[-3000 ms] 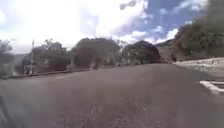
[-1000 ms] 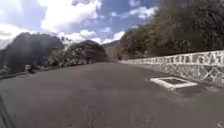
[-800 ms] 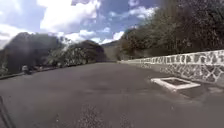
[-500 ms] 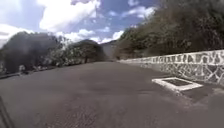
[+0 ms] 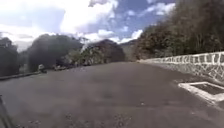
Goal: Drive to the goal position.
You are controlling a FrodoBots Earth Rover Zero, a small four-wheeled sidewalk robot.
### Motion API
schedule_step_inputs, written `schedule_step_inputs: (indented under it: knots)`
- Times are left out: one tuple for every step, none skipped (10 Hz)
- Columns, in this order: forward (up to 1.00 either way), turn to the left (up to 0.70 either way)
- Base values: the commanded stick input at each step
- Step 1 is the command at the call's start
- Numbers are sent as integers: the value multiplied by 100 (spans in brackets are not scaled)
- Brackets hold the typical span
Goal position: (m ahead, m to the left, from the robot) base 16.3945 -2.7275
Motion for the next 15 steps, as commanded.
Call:
schedule_step_inputs:
  knots:
    - [70, 0]
    - [70, 0]
    - [70, 0]
    - [70, 0]
    - [70, 0]
    - [70, 0]
    - [70, 0]
    - [70, 0]
    - [70, -26]
    - [70, -18]
    - [70, -10]
    - [70, -1]
    - [70, 0]
    - [70, 0]
    - [70, 0]
